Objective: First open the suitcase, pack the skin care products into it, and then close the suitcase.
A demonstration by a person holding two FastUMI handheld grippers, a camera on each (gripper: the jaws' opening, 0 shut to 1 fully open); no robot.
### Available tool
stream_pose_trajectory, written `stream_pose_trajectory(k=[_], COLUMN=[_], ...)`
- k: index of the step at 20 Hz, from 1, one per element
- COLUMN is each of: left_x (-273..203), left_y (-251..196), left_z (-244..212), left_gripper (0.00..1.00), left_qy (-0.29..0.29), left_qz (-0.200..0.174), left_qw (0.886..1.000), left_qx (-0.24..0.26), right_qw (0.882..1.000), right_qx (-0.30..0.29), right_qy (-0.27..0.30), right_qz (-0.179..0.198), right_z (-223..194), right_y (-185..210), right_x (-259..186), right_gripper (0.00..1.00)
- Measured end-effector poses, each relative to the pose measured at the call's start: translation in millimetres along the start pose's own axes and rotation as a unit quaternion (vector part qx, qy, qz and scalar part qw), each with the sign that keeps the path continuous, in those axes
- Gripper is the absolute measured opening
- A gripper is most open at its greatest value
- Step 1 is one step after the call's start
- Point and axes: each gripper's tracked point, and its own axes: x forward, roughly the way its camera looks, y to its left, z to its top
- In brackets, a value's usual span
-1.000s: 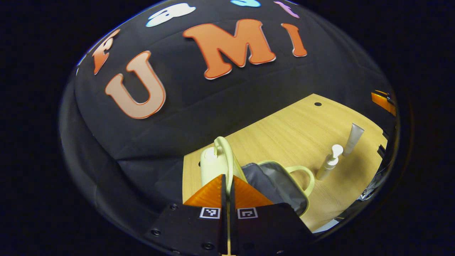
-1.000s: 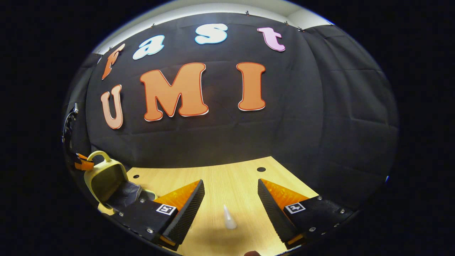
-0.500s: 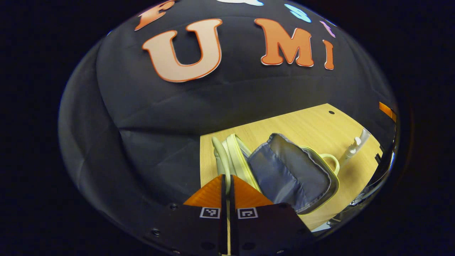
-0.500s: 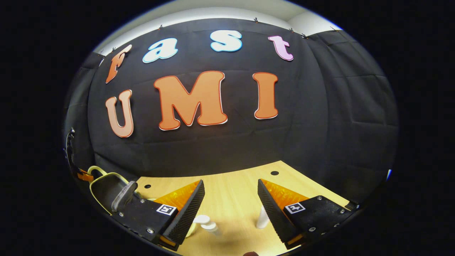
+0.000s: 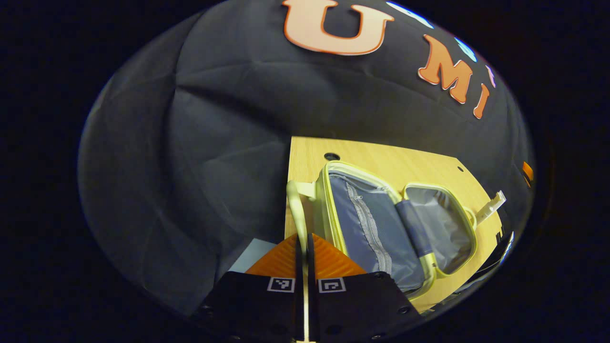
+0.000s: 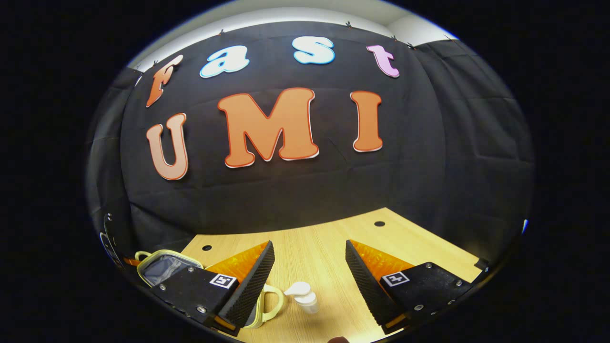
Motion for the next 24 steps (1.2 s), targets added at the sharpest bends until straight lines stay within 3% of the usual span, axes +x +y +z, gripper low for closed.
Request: stream_pose_trajectory(k=[4, 5, 6, 8, 11, 13, 16, 18, 22, 24], left_x=[10.6, 12.7, 11.3, 9.7, -5.2, -30.1, -88.7, -107.3, -117.0, -107.8], left_y=[2.3, 8.2, 16.3, 22.9, 16.5, -6.4, -81.8, -149.4, -301.2, -360.2], left_z=[-16.3, -21.6, -26.1, -26.0, 6.7, 44.8, 107.8, 127.7, 132.6, 123.7], left_gripper=[0.08, 0.14, 0.20, 0.36, 0.81, 0.98, 0.98, 0.98, 0.97, 0.97], left_qy=[0.016, 0.020, 0.025, 0.013, -0.039, -0.100, -0.198, -0.233, -0.265, -0.271], left_qz=[-0.010, -0.004, 0.010, 0.027, 0.066, 0.092, 0.126, 0.124, 0.078, 0.078], left_qw=[0.999, 0.999, 0.999, 0.999, 0.997, 0.991, 0.970, 0.961, 0.957, 0.955], left_qx=[-0.035, -0.045, -0.047, -0.043, -0.018, 0.005, 0.055, 0.080, 0.092, 0.097], right_qw=[1.000, 0.999, 0.999, 0.999, 0.998, 0.997, 0.995, 0.995, 0.995, 0.994], right_qx=[0.002, -0.007, -0.015, -0.026, -0.052, -0.070, -0.089, -0.088, -0.087, -0.094], right_qy=[0.014, 0.015, 0.016, 0.017, 0.014, 0.018, 0.021, 0.030, 0.050, 0.058], right_qz=[-0.023, -0.029, -0.032, -0.035, -0.042, -0.040, -0.031, -0.020, 0.008, 0.020], right_z=[-14.1, -16.7, -18.0, -18.6, -17.6, -18.5, -13.9, -14.6, -23.6, -29.6], right_y=[-7.8, -10.1, -12.2, -15.2, -29.0, -39.1, -60.5, -76.7, -110.8, -128.8], right_x=[1.1, 1.4, 2.3, 3.5, 9.9, 14.9, 22.3, 27.9, 42.8, 49.1], right_gripper=[0.95, 1.00, 0.95, 0.95, 0.95, 0.95, 0.95, 0.95, 0.95, 0.95])
